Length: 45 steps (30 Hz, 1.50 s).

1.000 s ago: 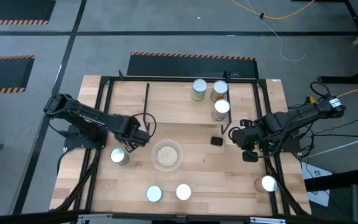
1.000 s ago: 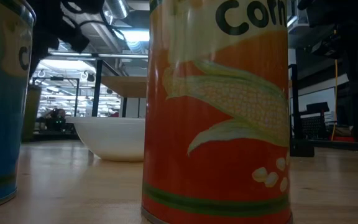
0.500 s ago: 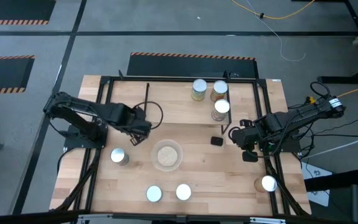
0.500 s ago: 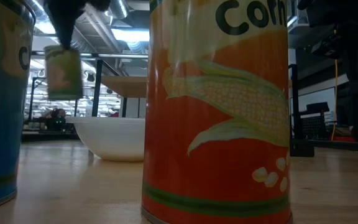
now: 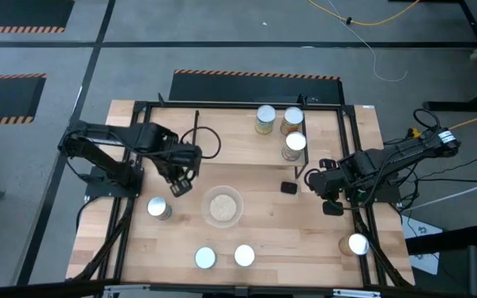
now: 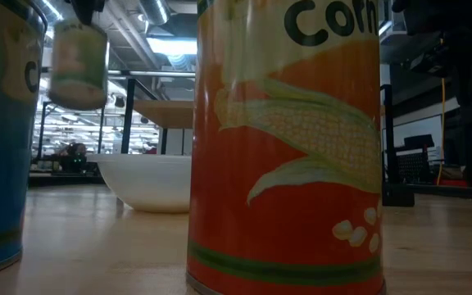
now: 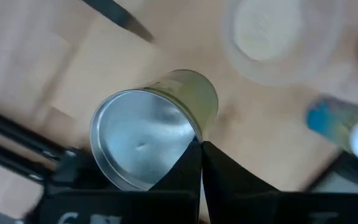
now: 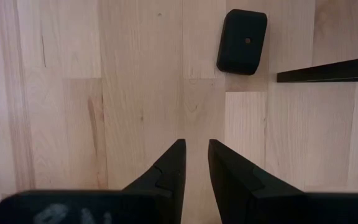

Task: Pick and place cans onto a shelf
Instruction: Put the canned oranges on the shelf

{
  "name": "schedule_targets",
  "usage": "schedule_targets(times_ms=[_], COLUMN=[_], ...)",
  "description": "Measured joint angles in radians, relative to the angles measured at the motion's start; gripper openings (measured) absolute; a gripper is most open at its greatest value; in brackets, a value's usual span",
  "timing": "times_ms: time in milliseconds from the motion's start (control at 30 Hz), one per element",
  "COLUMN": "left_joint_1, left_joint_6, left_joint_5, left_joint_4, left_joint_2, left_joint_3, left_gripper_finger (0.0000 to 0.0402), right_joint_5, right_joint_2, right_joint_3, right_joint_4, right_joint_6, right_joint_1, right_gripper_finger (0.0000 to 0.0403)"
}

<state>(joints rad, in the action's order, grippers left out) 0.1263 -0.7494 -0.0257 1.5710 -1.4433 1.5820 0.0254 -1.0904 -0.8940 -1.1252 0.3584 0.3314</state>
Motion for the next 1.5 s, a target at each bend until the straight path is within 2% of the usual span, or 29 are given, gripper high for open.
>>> schedule_targets(times_ms=[100,200,400,567,733,900,1133,1333,1500], left_joint_1=[0.005,0.012,0.022,0.005,-0.04,-0.12,-0.265,-0.388,-0.475], left_joint_6=[0.002,0.002,0.106,0.198,0.254,0.315,0.441,0.521,0.551], left_joint_5=[-0.062,-0.073,-0.072,-0.042,0.016,0.025,0.047,0.111,0.151], left_joint_4=[-0.016,-0.068,-0.296,-0.461,-0.526,-0.517,-0.425,-0.335,-0.255], left_joint_2=[0.0,0.0,0.0,0.0,0.0,-0.001,-0.006,-0.005,-0.006], left_joint_3=[0.015,0.036,0.056,0.056,0.056,0.065,0.192,0.284,0.289], left_gripper_finger=[0.0,0.0,0.0,0.0,0.0,0.0,0.0,0.0,0.0], right_joint_5=[0.0,0.0,0.0,0.0,0.0,0.0,0.0,0.0,0.0], right_joint_2=[0.0,0.0,0.0,0.0,0.0,0.0,0.0,0.0,0.0], right_joint_3=[0.0,0.0,0.0,0.0,0.0,0.0,0.0,0.0,0.0], right_joint_4=[0.0,0.0,0.0,-0.001,-0.001,-0.001,-0.001,-0.001,-0.001], right_joint_6=[0.0,0.0,0.0,0.0,0.0,0.0,0.0,0.0,0.0], right_joint_1=[0.0,0.0,0.0,0.0,0.0,0.0,0.0,0.0,0.0], right_gripper_finger=[0.0074,0.0074,0.0074,0.0074,0.0074,0.0074,0.0074,0.0074,0.0074])
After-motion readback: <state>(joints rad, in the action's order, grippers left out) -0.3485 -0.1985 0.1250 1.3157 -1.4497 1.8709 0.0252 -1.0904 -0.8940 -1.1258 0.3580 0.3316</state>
